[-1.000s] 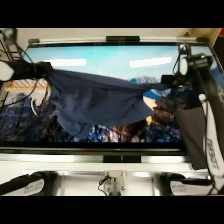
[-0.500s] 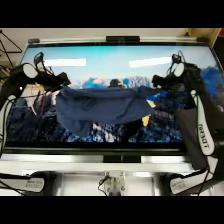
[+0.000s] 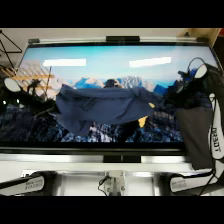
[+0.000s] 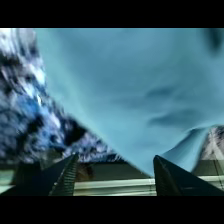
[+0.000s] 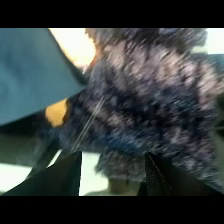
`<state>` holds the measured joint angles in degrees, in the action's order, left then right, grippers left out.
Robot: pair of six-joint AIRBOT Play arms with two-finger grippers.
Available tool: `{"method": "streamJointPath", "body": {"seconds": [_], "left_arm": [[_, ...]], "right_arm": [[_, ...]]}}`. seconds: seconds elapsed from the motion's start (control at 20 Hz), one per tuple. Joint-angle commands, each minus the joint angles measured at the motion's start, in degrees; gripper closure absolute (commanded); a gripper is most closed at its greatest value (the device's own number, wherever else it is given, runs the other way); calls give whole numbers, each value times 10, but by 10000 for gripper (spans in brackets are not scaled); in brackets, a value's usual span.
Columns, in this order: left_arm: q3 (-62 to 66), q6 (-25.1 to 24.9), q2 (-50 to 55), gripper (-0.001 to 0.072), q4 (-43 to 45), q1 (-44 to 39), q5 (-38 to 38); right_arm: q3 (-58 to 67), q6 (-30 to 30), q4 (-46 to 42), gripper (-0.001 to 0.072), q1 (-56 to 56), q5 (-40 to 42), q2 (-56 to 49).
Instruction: Fold the shirts.
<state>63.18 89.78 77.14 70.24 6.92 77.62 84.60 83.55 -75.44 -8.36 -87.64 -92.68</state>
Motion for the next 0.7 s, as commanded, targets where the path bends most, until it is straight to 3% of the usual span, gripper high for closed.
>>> {"method": "streamJointPath", "body": {"seconds": [0.0, 0.25, 0.4, 0.45, 0.5, 0.55, 0.65], "left_arm": [[-159, -6, -44, 136, -30, 29, -103], [-191, -5, -40, 137, -89, 27, -239], [-191, 31, -31, 138, -91, 22, -310], [-191, 43, -26, 164, -92, 22, -329], [-191, 52, -23, 281, -94, 22, -343], [-191, 62, -21, 348, -95, 22, -356], [-191, 76, -21, 349, -95, 22, -370]], "right_arm": [[-43, -39, 77, 208, 11, -25, 2], [-45, -37, 81, 208, 32, 7, 1], [-45, -34, 90, 208, 32, 10, 1], [-45, -32, 90, 208, 32, 12, 1], [-45, -32, 87, 197, 32, 16, 1], [-51, -32, 76, 34, 32, 28, 1], [-76, -20, 64, 34, 31, 66, -4]]}}
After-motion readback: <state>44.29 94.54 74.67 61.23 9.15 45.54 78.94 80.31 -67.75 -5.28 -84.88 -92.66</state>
